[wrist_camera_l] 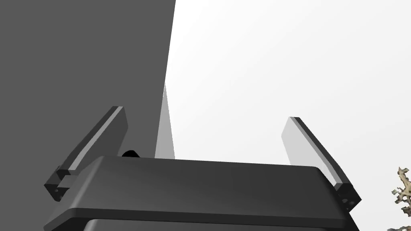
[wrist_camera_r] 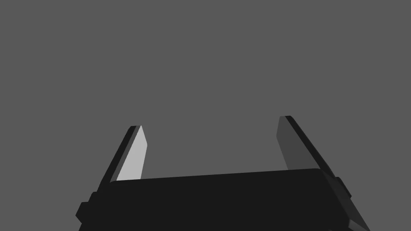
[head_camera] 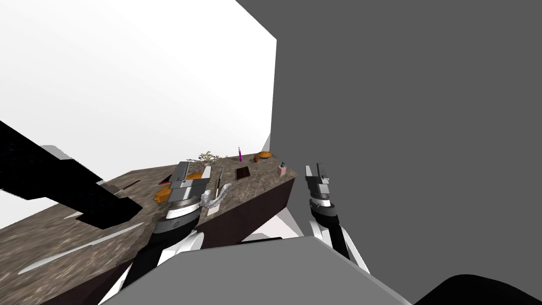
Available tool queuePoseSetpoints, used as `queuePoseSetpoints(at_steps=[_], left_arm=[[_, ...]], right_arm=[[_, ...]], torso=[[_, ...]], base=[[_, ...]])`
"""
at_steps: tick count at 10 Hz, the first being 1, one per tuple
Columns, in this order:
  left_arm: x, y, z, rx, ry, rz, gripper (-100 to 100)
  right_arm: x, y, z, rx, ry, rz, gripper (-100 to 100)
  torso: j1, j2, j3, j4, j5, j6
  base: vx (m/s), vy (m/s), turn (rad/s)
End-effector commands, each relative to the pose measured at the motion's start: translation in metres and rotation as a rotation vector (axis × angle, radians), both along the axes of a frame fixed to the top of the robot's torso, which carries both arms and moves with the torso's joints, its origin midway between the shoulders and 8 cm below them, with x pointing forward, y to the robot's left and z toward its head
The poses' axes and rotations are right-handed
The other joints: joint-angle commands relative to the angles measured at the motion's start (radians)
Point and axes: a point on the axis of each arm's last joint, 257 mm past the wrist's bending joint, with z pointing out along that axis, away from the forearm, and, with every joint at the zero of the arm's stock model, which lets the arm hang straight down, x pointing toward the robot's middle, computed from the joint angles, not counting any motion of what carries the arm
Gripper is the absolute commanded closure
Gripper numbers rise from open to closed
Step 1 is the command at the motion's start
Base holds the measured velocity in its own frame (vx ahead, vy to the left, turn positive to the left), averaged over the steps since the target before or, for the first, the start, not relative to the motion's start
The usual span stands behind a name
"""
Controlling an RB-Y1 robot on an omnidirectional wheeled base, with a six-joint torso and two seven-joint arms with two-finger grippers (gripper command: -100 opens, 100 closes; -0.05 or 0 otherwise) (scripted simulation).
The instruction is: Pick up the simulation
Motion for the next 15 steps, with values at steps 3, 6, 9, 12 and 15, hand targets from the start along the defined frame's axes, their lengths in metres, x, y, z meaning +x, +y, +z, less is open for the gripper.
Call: queuePoseSetpoints(at_steps=[3, 6, 9, 12, 15], left_arm=[[0.017, 0.006, -0.015, 0.004, 0.095, -0.019, -100], [0.029, 0.014, -0.028, -0.014, 0.17, -0.022, -100], [0.038, 0.019, -0.039, -0.03, 0.229, -0.022, -100], [0.048, 0.029, -0.051, -0.061, 0.297, -0.022, -100], [0.055, 0.035, -0.064, -0.082, 0.361, -0.021, -100]], right_arm=[[0.0, 0.0, 0.0, 0.0, 0.0, 0.0, 0], [0.0, 0.0, 0.0, 0.0, 0.0, 0.0, 0], [0.0, 0.0, 0.0, 0.0, 0.0, 0.0, 0], [0.0, 0.0, 0.0, 0.0, 0.0, 0.0, 0], [0.0, 0.0, 0.0, 0.0, 0.0, 0.0, 0]], torso=[[0.002, 0.002, 0.001, 0.0, 0.0, 0.0], [0.002, 0.002, 0.001, 0.0, 0.001, 0.0], [0.002, 0.002, 0.001, 0.0, 0.0, 0.0], [0.002, 0.001, 0.001, 0.0, 0.0, 0.0], [0.001, 0.001, 0.001, 0.0, 0.0, 0.0]], base=[[-0.027, 0.022, 0.032], [-0.026, 0.027, 0.023], [-0.023, 0.019, 0.018], [-0.023, 0.024, 0.022], [-0.019, 0.015, 0.013]])
